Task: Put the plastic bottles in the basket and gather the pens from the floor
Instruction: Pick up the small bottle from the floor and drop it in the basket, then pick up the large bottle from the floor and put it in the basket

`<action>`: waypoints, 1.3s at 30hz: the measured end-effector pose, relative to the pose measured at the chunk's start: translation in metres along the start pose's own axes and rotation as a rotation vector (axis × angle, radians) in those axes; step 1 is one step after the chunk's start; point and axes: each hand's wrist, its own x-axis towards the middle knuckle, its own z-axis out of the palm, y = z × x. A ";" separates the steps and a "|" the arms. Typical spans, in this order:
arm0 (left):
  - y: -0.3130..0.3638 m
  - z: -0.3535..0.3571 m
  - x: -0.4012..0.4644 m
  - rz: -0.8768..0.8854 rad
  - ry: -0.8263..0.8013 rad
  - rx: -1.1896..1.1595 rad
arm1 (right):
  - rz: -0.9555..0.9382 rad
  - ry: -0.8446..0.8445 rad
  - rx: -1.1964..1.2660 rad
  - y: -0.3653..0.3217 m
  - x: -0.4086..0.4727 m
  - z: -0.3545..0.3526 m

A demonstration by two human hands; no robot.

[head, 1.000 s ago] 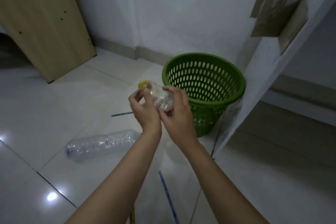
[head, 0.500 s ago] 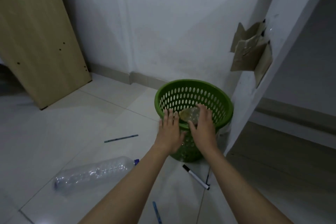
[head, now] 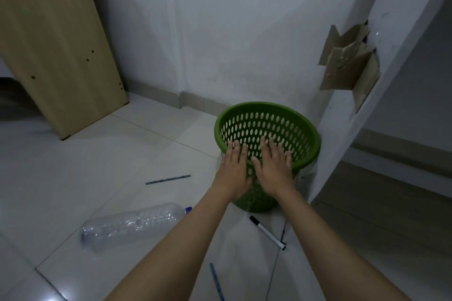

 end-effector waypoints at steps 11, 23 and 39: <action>-0.072 0.020 -0.046 -0.030 0.287 -0.030 | -0.309 0.423 0.088 -0.048 -0.049 0.023; -0.206 0.098 -0.135 -0.420 -0.222 0.346 | -0.338 -0.082 0.095 -0.061 -0.109 0.161; -0.214 0.103 -0.152 -0.289 -0.111 0.339 | -0.173 -0.220 0.191 -0.060 -0.125 0.174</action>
